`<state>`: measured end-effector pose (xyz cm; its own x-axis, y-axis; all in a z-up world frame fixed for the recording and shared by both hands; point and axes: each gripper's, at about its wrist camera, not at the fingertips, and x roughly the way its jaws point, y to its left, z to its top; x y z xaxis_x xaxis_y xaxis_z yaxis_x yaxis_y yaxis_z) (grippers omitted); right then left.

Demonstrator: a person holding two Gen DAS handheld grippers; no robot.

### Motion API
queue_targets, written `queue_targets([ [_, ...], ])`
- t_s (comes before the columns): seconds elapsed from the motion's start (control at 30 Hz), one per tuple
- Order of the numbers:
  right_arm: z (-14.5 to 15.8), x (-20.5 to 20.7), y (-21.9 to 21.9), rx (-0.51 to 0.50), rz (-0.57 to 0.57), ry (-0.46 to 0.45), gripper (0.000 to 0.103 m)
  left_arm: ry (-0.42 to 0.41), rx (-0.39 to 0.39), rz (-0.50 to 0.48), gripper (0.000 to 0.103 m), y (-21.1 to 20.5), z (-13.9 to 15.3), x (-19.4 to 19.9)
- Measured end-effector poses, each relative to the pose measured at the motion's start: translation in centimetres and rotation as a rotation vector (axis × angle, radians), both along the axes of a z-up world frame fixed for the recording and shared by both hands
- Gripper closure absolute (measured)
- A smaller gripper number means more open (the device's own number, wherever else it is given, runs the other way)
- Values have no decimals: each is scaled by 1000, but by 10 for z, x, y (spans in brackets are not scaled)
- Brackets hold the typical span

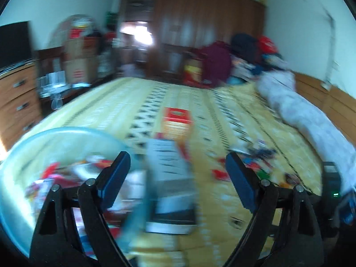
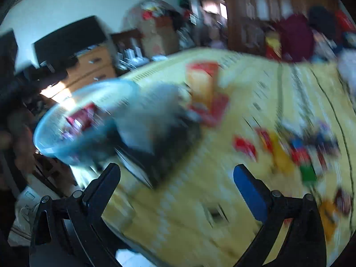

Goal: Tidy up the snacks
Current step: 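Move both open tools back toward the snacks on the bed, then grasp the red persimmon-print packet with the left tool while the right grasps the yellow bread packet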

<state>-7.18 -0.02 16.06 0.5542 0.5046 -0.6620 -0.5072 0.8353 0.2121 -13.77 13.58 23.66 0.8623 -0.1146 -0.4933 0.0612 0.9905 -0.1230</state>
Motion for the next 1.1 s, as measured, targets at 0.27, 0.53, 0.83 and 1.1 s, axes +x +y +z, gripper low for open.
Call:
queue_targets([
  [0.27,-60,-10,-135,61,-243,183,0,264,-41,-202,15,-101,-88,106],
  [0.53,-85,1,-181,113,-280,219,0,482,-103,-31,15,-104,-189,199],
  [0.83,-110,19,-198,166,-293,276,0,474,-102,46,36,-106,-214,212],
  [1.1,-105,46,-192,167,-260,251,25,438,-124,9,68,-98,-194,198],
])
